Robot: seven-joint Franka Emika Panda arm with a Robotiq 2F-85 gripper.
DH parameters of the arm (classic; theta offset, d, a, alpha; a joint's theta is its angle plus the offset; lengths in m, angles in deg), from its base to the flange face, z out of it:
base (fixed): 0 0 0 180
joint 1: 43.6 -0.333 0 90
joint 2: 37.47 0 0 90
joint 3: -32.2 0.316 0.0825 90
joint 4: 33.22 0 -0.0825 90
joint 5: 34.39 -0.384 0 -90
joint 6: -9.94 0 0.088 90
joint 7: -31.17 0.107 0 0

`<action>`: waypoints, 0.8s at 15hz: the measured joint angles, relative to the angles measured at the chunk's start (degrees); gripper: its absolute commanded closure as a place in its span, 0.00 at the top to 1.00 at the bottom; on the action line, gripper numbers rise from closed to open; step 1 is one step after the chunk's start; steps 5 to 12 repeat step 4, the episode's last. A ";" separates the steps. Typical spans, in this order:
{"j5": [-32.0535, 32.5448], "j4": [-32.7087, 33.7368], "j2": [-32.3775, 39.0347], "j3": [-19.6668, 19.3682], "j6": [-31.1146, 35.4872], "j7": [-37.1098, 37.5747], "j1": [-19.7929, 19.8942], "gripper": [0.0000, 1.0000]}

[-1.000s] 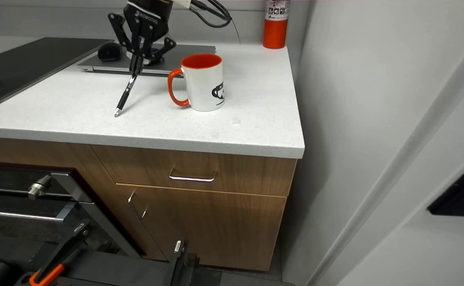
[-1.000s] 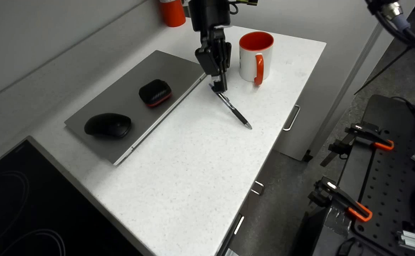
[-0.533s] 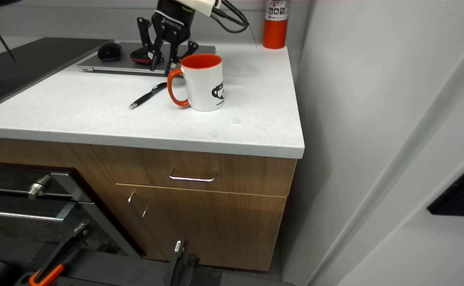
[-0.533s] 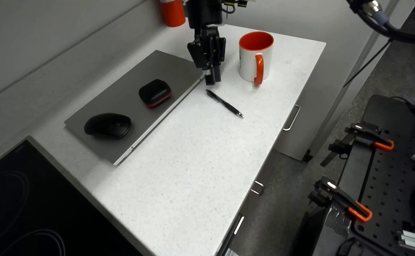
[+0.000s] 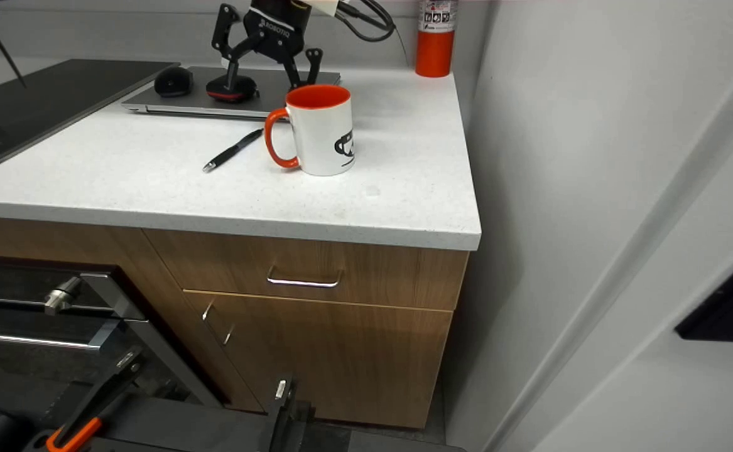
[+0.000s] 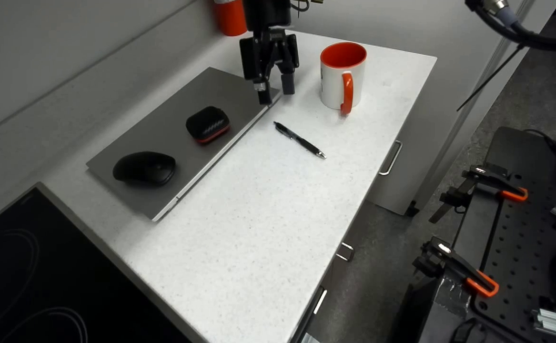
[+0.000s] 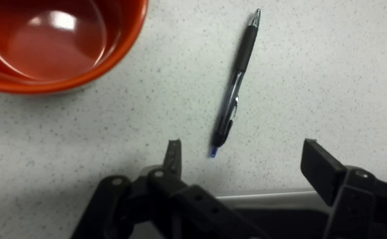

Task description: Remove the black pen from the white mug

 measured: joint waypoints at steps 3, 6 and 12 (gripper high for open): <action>0.00 0.12 -0.01 0.15 -0.44 -0.04 0.10 1.00; 0.00 0.06 0.00 0.21 -0.44 -0.04 0.11 1.00; 0.00 0.06 0.00 0.21 -0.44 -0.04 0.11 1.00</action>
